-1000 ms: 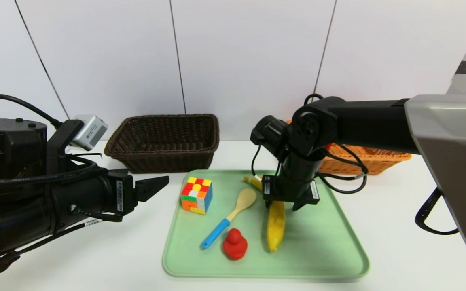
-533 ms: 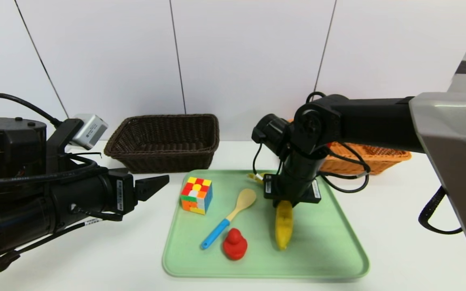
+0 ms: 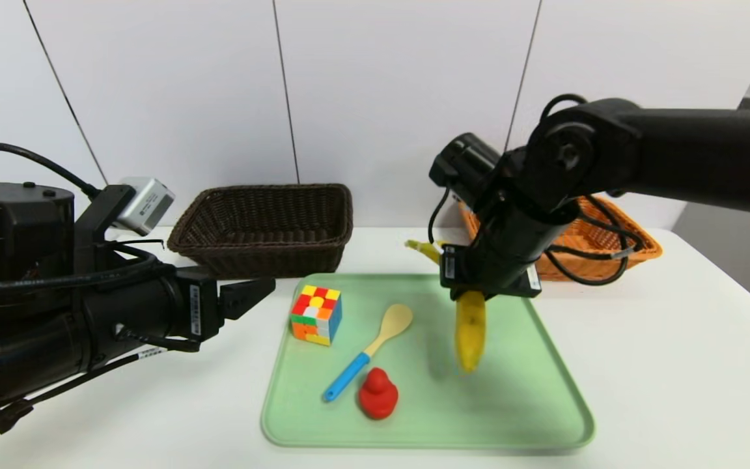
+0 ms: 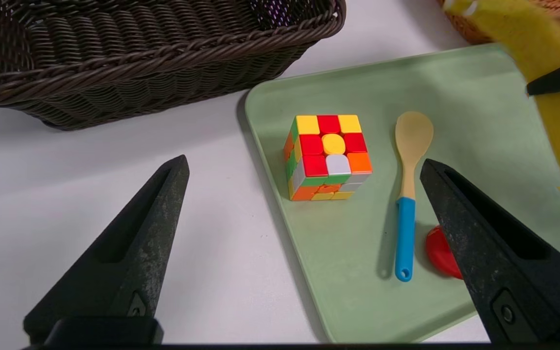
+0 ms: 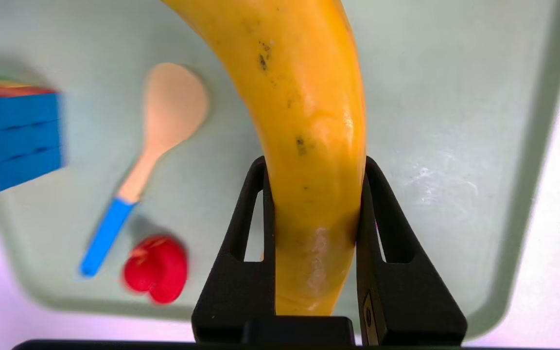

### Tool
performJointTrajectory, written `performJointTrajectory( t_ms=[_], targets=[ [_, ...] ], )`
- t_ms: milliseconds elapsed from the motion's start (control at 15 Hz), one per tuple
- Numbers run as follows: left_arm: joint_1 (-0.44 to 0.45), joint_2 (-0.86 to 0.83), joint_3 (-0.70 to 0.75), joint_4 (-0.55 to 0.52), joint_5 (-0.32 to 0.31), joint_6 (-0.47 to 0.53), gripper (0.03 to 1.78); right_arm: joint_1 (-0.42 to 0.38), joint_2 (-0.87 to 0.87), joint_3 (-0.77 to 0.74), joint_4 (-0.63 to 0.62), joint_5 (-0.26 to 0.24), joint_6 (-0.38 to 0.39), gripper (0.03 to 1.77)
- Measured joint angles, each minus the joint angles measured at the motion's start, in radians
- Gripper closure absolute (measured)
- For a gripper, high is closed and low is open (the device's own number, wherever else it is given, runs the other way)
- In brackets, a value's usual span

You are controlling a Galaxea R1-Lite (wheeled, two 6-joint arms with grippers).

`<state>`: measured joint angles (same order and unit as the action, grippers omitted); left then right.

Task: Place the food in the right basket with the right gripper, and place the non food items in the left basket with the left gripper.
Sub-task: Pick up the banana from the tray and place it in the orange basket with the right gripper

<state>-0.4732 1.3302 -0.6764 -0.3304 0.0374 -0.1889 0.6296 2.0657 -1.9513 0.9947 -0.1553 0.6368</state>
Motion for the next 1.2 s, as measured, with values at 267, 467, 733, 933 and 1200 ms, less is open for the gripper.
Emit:
performJointTrajectory(
  t_ms=[267, 467, 733, 933, 1200],
  targets=[
    [-0.001, 0.001, -0.01, 0.001, 0.0, -0.004, 0.12, -0.044, -0.193, 0.0, -0.185, 0.011, -0.108, 1.35],
    [-0.001, 0.002, -0.007, 0.001, 0.0, -0.004, 0.12, -0.215, -0.277, 0.001, -0.36, 0.095, -0.114, 1.35],
    [-0.001, 0.004, -0.007, 0.003, 0.0, -0.004, 0.12, -0.51, -0.301, 0.003, -0.391, 0.297, 0.064, 1.35],
    [-0.009, 0.009, -0.009, 0.008, 0.0, -0.004, 0.12, -0.687, -0.268, 0.006, -0.393, 0.438, 0.209, 1.35],
    [-0.017, 0.024, -0.017, 0.007, 0.0, -0.004, 0.12, -0.758, -0.199, 0.021, -0.39, 0.483, 0.343, 1.35]
  ],
)
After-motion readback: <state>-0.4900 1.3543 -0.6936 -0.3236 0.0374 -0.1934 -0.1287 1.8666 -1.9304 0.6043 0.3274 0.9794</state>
